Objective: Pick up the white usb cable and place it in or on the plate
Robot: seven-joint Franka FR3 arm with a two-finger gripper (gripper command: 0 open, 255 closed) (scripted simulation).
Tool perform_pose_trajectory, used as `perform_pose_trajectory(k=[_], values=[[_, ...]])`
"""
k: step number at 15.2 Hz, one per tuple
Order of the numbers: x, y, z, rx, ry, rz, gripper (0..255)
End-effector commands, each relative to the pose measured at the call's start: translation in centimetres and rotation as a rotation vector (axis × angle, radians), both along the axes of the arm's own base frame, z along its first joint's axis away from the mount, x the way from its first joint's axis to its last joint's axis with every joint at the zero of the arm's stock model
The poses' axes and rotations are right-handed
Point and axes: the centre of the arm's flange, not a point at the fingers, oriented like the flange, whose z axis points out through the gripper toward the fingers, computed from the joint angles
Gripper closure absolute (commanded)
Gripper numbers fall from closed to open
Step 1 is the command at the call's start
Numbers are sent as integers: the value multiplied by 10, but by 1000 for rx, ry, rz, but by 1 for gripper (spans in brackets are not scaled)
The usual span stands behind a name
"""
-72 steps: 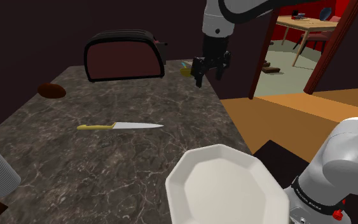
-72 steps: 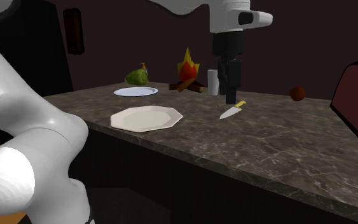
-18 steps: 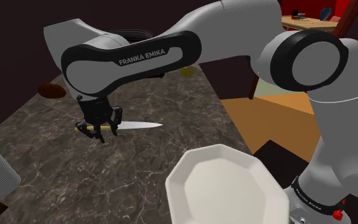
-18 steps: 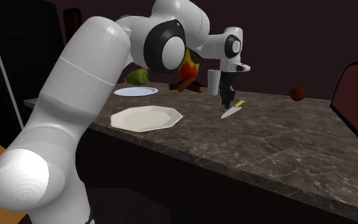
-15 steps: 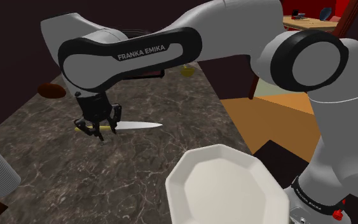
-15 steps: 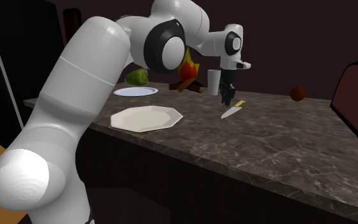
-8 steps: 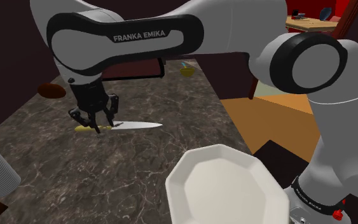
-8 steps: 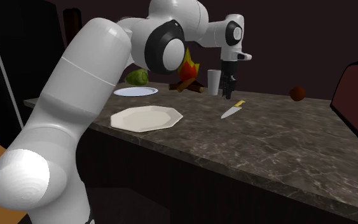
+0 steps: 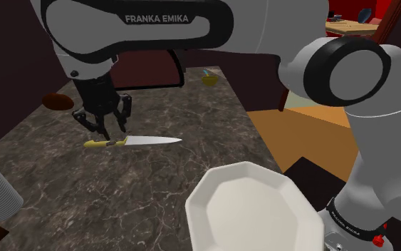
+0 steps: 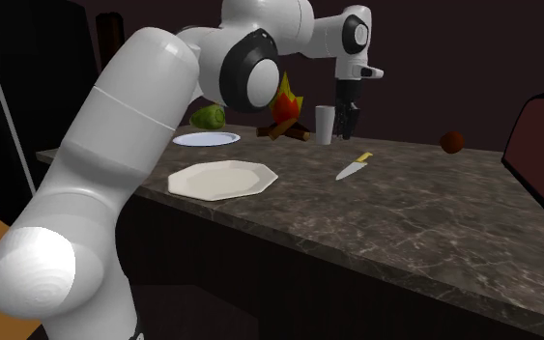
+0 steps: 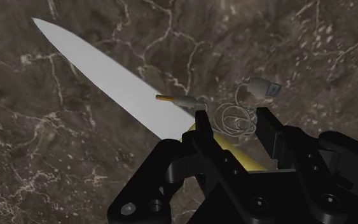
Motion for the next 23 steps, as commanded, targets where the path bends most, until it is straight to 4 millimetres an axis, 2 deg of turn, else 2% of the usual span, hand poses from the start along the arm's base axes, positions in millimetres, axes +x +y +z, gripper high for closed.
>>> perform_pose_trajectory(k=[1, 23], values=[[-19, -7, 3, 1, -2, 1, 255], [-285, -124, 10, 1, -2, 1, 255]])
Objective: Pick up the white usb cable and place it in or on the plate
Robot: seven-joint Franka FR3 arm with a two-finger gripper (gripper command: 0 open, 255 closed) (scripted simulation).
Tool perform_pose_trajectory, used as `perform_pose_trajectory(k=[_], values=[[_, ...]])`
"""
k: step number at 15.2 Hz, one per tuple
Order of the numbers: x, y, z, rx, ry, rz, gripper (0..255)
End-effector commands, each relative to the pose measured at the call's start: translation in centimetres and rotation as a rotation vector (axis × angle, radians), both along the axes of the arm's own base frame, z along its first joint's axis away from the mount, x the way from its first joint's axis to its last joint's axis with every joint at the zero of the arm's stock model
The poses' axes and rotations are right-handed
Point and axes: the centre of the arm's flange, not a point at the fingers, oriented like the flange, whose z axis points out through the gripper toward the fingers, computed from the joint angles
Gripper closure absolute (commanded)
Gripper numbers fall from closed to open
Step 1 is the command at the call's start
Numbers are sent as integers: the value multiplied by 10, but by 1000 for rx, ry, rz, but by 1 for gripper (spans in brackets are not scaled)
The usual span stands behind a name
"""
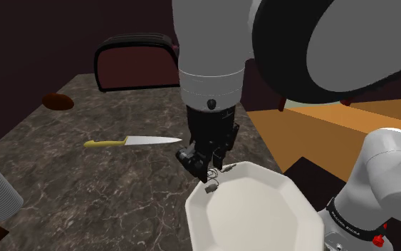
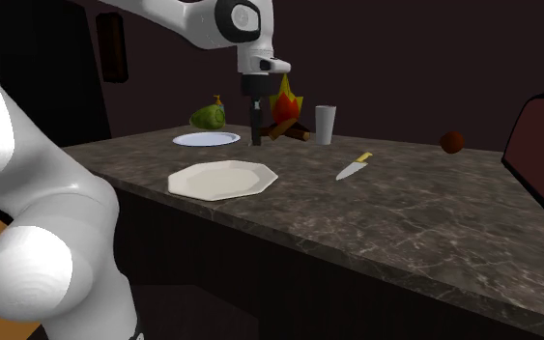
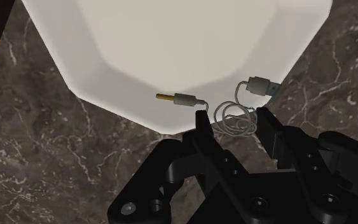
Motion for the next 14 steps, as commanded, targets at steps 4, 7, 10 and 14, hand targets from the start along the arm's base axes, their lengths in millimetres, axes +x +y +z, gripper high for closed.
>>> perform_pose_trajectory(k=[4, 7, 10, 14], values=[[-70, -32, 0, 0, 1, -1, 255], [-70, -32, -15, 0, 1, -1, 255], [-70, -32, -31, 0, 1, -1, 255], [-70, -32, -52, 0, 1, -1, 255]])
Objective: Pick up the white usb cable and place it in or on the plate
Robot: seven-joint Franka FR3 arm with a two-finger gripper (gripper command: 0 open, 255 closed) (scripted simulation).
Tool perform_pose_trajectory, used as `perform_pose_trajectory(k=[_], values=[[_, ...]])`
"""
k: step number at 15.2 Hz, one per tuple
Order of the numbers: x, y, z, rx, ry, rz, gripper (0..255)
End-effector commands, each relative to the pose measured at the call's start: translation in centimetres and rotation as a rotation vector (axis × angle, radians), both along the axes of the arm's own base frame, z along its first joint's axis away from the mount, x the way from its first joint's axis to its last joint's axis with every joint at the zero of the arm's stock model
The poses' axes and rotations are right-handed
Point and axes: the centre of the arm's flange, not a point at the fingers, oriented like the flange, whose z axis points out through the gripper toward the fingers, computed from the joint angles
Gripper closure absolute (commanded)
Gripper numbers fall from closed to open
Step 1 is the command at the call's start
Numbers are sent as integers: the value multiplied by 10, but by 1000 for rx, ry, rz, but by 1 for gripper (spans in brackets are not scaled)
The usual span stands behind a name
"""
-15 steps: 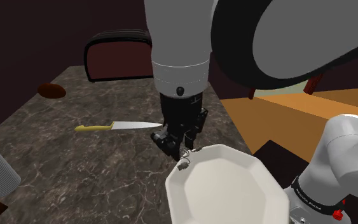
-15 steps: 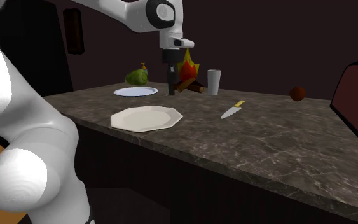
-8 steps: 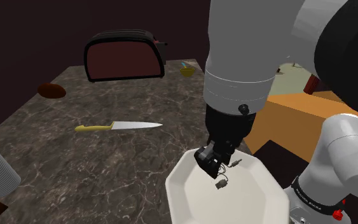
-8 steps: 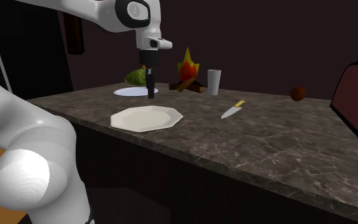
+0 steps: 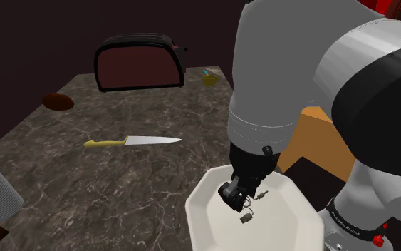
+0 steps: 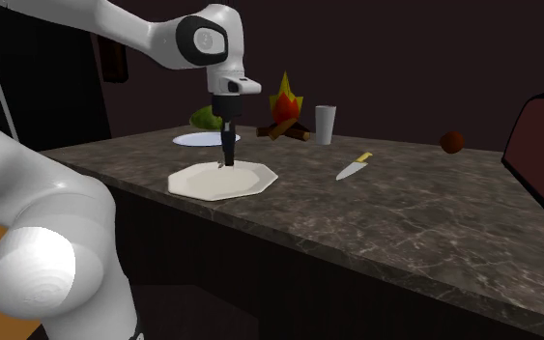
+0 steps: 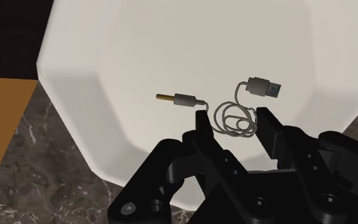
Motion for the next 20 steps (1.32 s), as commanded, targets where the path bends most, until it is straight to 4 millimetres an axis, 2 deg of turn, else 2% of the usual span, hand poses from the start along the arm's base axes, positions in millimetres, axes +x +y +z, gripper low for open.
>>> perform_pose_trajectory(k=[1, 5, 13, 14, 19, 20], values=[[-1, 1, -11, 0, 0, 0, 255], [-1, 1, -33, 0, 0, 0, 255], [-1, 1, -33, 0, 0, 0, 255], [-1, 1, -33, 0, 0, 0, 0], [-1, 1, -33, 0, 0, 0, 0], [-1, 1, -19, 0, 0, 0, 0]])
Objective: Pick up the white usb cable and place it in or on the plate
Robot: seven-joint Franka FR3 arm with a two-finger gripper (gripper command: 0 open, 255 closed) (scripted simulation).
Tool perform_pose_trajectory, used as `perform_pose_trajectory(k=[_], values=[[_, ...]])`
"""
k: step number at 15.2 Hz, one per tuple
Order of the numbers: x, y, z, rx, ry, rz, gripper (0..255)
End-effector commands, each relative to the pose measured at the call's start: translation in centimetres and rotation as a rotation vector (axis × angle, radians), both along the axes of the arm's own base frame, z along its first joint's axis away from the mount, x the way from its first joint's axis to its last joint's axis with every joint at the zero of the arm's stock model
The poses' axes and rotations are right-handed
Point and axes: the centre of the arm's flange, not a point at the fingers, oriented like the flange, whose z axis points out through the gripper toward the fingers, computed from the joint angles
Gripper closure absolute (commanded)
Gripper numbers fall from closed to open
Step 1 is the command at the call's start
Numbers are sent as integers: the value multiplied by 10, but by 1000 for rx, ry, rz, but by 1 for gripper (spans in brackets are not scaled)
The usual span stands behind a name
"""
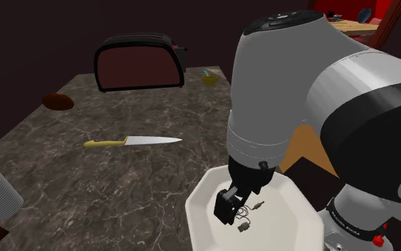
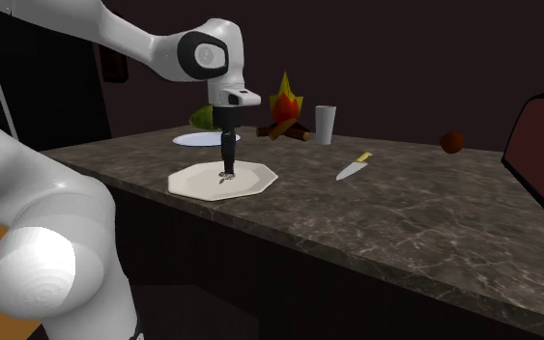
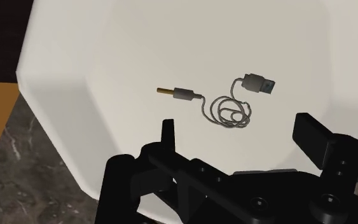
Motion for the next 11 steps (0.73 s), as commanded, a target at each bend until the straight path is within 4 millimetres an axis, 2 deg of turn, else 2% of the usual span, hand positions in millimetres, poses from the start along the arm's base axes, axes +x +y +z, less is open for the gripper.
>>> perform_pose_trajectory(k=[1, 3, 11], values=[[0, 0, 20, 0, 0, 0, 0], [0, 0, 44, 0, 0, 0, 0], [0, 0, 44, 0, 0, 0, 0]])
